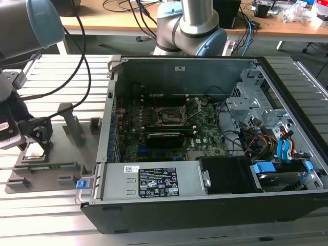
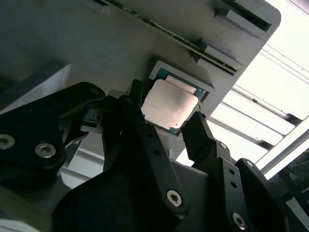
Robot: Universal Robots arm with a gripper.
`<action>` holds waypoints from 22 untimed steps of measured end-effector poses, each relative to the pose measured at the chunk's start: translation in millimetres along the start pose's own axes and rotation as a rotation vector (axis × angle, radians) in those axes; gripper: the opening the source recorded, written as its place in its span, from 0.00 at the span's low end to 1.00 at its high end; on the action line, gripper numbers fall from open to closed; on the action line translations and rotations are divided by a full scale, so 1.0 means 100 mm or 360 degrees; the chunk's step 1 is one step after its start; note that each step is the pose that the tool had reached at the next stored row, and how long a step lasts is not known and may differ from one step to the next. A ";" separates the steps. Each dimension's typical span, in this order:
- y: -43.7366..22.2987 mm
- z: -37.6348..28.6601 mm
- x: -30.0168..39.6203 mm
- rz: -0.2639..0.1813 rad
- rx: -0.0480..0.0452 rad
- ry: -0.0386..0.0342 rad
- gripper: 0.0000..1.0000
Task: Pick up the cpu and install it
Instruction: 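Pick up the cpu and move it towards the insertion slot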
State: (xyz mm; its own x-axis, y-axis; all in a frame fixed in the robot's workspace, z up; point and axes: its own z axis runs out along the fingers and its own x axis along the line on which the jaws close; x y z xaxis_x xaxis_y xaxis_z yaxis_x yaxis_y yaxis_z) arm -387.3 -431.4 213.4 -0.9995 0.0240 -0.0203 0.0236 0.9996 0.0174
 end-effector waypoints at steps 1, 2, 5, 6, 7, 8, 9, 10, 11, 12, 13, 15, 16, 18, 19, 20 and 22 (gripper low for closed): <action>0.000 0.007 0.000 0.0000 0.0000 0.0000 0.60; 0.000 0.016 0.000 0.0000 0.0000 0.0000 0.60; -0.001 0.046 0.001 0.0000 0.0000 0.0000 0.60; -0.001 0.060 0.001 0.0000 0.0000 0.0000 0.60; -0.001 0.069 0.001 0.0000 0.0000 0.0000 0.60; -0.001 0.076 0.001 0.0000 0.0000 0.0000 0.60; -0.002 0.084 0.002 0.0000 0.0000 0.0000 0.60; -0.002 0.089 0.002 0.0000 0.0000 0.0000 0.60; -0.002 0.099 0.002 -0.0001 0.0001 0.0000 0.60; -0.001 0.103 0.008 -0.0001 0.0004 0.0000 0.60; -0.001 0.104 0.012 -0.0003 0.0012 0.0000 0.60; 0.000 0.109 0.019 -0.0003 0.0022 0.0000 0.60; 0.003 0.114 0.021 -0.0004 0.0026 -0.0001 0.60; 0.011 0.120 0.024 -0.0004 0.0030 -0.0001 0.60; 0.015 0.122 0.025 -0.0004 0.0030 -0.0001 0.60; 0.016 0.122 0.029 -0.0005 0.0031 -0.0001 0.60; 0.017 0.123 0.030 -0.0004 0.0031 -0.0001 0.60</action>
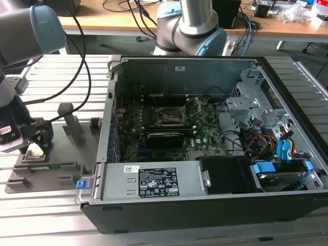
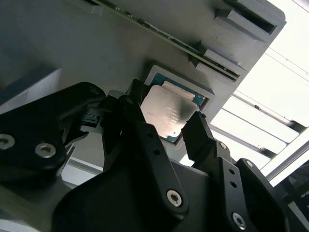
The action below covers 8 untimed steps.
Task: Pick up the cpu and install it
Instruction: 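Pick up the cpu and move it towards the insertion slot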
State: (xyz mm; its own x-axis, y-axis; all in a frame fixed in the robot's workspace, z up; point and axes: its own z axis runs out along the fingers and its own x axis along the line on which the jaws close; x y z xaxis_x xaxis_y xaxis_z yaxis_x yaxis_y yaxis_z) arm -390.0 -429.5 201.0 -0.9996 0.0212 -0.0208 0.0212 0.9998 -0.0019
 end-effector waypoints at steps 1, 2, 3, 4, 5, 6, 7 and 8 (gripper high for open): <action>0.000 0.000 0.000 0.0000 0.0000 0.0000 0.60; 0.000 0.000 0.001 0.0000 0.0000 0.0000 0.61; 0.000 0.000 0.001 0.0000 0.0000 0.0000 0.68; 0.000 0.000 0.001 0.0000 0.0000 0.0000 0.68; 0.000 0.000 0.002 0.0000 0.0000 0.0000 0.68; 0.000 0.000 0.002 0.0000 0.0000 0.0000 0.68; 0.000 0.000 0.002 0.0000 0.0000 0.0000 0.68; -0.001 0.006 0.003 0.0000 0.0000 0.0000 0.68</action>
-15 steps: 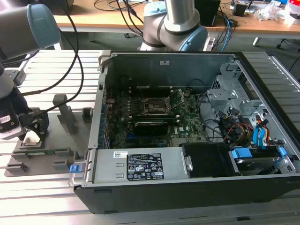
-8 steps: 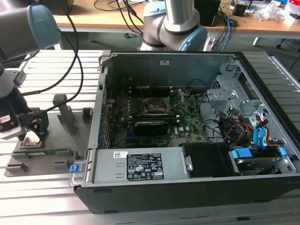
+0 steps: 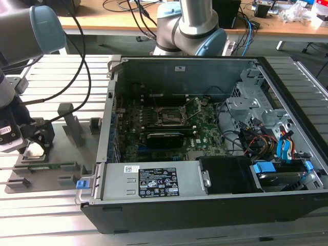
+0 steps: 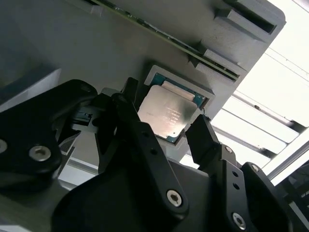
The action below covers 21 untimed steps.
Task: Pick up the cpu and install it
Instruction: 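Pick up the cpu and move it towards the insertion slot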
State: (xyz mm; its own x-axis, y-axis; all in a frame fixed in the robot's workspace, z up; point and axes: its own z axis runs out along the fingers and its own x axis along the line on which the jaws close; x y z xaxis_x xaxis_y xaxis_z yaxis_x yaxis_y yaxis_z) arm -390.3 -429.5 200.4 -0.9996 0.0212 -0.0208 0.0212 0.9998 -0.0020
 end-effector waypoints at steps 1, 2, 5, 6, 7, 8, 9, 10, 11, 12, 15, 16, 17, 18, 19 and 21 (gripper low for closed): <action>0.000 0.013 0.002 0.0000 0.0000 0.0000 0.68; 0.000 0.027 0.004 0.0000 0.0000 0.0000 0.68; 0.007 0.072 0.008 -0.0011 -0.0002 0.0000 0.68; 0.010 0.076 0.008 -0.0012 -0.0002 0.0000 0.68; 0.019 0.083 0.008 -0.0023 -0.0002 0.0000 0.68; 0.022 0.084 0.008 -0.0044 -0.0002 0.0000 0.68; 0.030 0.086 0.008 -0.0064 -0.0003 0.0000 0.68; 0.030 0.086 0.009 -0.0066 -0.0003 0.0000 0.68; 0.031 0.090 0.008 -0.0066 -0.0003 0.0000 0.68; 0.031 0.095 0.009 -0.0066 -0.0003 0.0000 0.68; 0.031 0.099 0.048 -0.0066 -0.0003 0.0000 0.68; 0.031 0.101 0.053 -0.0066 -0.0003 0.0000 0.68; 0.031 0.103 0.054 -0.0066 -0.0003 0.0000 0.68; 0.031 0.108 0.055 -0.0066 -0.0003 0.0000 0.68; 0.031 0.110 0.055 -0.0066 -0.0003 0.0000 0.68; 0.031 0.110 0.055 -0.0066 -0.0003 0.0000 0.68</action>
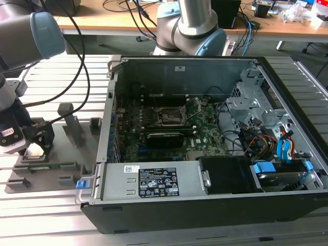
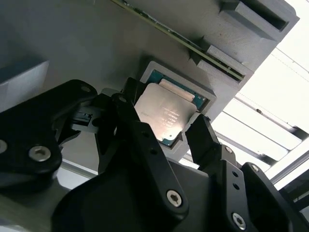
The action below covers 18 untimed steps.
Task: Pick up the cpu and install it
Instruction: 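Pick up the cpu and move it towards the insertion slot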
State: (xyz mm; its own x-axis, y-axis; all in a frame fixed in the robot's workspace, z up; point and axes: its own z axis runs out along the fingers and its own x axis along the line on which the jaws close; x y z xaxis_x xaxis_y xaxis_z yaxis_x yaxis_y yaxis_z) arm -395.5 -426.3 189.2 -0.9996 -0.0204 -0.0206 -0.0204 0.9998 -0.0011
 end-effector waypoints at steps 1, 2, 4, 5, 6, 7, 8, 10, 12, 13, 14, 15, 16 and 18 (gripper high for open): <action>0.000 0.000 0.000 0.0000 0.0000 0.0000 0.68; 0.000 0.000 0.000 0.0000 0.0000 0.0000 0.68; 0.000 0.001 0.000 0.0000 0.0000 0.0000 0.60; 0.000 0.001 0.000 0.0000 0.0000 0.0000 0.55; 0.000 0.001 0.000 0.0000 0.0000 0.0000 0.55; 0.000 0.002 0.000 0.0000 0.0000 0.0000 0.55; 0.000 0.002 0.000 0.0000 0.0000 0.0000 0.55; 0.000 0.002 0.000 0.0000 0.0000 0.0000 0.55; 0.000 0.003 0.000 0.0000 0.0000 0.0000 0.55; 0.000 0.003 0.000 0.0000 0.0000 0.0000 0.55; 0.000 0.003 0.000 0.0000 0.0000 0.0000 0.55; 0.000 0.003 0.000 0.0000 0.0000 0.0000 0.55; 0.000 0.003 0.000 0.0000 0.0000 0.0000 0.55; 0.000 0.004 0.000 0.0000 0.0000 0.0000 0.55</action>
State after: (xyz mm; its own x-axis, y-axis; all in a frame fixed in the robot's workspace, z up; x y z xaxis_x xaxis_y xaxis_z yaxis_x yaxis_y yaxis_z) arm -395.5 -426.3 188.9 -0.9996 -0.0205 -0.0207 -0.0205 0.9998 -0.0011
